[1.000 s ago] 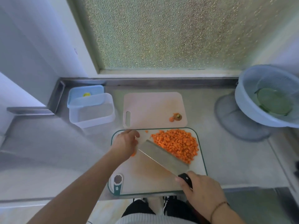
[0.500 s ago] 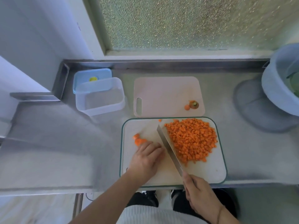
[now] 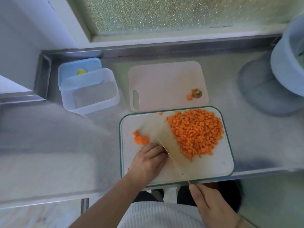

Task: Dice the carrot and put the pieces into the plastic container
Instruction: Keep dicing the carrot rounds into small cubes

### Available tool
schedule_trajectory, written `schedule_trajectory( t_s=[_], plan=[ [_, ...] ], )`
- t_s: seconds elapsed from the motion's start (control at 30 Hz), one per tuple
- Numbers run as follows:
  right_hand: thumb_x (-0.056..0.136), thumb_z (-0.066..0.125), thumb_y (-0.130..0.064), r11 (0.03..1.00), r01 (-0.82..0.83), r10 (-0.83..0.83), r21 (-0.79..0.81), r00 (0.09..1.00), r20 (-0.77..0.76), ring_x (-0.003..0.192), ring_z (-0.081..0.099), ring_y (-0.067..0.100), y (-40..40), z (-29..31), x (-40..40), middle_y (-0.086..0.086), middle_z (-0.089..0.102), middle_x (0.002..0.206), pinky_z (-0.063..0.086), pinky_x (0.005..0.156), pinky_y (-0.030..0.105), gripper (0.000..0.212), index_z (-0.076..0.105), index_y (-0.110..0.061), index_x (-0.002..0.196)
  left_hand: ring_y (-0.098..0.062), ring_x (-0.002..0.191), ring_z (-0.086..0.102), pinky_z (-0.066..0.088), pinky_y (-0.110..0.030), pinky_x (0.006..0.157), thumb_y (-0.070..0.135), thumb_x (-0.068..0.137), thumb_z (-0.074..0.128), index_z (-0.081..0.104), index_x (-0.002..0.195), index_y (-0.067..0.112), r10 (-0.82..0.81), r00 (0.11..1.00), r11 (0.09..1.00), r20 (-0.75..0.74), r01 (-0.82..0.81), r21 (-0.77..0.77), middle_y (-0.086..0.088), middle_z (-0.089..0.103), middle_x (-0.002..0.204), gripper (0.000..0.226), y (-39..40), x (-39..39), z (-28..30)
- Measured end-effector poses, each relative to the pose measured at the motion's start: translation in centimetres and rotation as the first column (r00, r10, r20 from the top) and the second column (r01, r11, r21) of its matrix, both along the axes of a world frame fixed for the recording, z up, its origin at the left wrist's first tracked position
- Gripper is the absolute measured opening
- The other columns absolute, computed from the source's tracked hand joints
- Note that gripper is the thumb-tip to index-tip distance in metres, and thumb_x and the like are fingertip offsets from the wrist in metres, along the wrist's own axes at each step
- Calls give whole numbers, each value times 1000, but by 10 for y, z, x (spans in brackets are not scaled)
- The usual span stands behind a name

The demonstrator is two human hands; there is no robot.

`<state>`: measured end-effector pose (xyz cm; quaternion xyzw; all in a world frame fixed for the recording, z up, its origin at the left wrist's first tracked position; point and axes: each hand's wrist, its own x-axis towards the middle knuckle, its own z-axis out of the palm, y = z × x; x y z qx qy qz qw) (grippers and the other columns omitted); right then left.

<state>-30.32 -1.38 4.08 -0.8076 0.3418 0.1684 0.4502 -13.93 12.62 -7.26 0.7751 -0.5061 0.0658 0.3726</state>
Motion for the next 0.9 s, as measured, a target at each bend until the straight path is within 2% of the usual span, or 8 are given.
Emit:
schedule_trajectory(
  t_s=[0.1,0.23,0.3,0.4,0.5,0.6,0.73,0.9],
  plan=[
    [56,5,-94,999,-18,19,43,1000,-16,104,49,-8,-2,2,3,-10,66,76,35,93,12,76,55,-45,85,-26,93,67,54,-36,83,14,96,69,79,94,7,-4,999,1000,-32,4,0,-4,73,102,12,0,0,0],
    [78,17,-78,988,-65,62,139,998,27,93,61,15,-11,-16,14,9,69,91,47,92,38,86,66,-8,89,-25,92,67,55,-37,82,12,95,71,78,93,7,-9,1000,999,-26,9,30,-4,72,100,9,-1,0,-2],
    [78,16,-82,989,-60,55,136,998,40,80,59,14,-10,-15,19,6,65,77,49,81,38,83,61,-13,77,-25,93,67,55,-37,83,11,93,72,78,93,7,-8,1000,999,-26,10,42,-5,72,101,7,0,-1,-1],
    [81,20,-79,992,-63,60,105,998,34,95,60,14,-8,-14,7,9,70,92,44,89,30,81,66,-13,89,-27,95,67,55,-37,86,9,93,71,77,95,4,-9,999,999,-40,11,42,-7,72,105,8,3,-2,0],
    [96,40,-45,997,-66,66,29,998,-1,100,60,5,-5,-11,-9,0,72,95,40,91,15,26,63,-32,93,-28,93,67,54,-38,85,10,96,68,76,93,3,2,1000,1000,-22,-1,31,-8,71,103,11,5,-3,0],
    [94,26,-58,978,-107,119,-177,991,60,78,59,2,-2,-3,-14,-16,63,71,35,74,-1,45,61,-33,81,-26,92,67,53,-38,83,11,94,70,76,90,6,11,1000,1000,6,-11,27,-5,72,102,10,6,-3,-1],
    [69,-2,-90,989,-149,149,3,988,-34,91,61,5,-2,-10,-8,-6,71,91,45,91,26,97,65,-25,97,-28,94,69,55,-40,83,10,94,71,77,94,5,-9,1000,999,-20,9,31,-6,72,105,8,7,-2,-3],
    [83,15,-72,990,-128,124,61,991,58,71,57,11,2,-18,13,-4,58,66,49,75,36,64,54,-23,70,-27,94,68,56,-39,84,8,93,71,76,93,5,-10,999,999,-33,11,30,-6,72,105,6,6,-1,0]
  ],
)
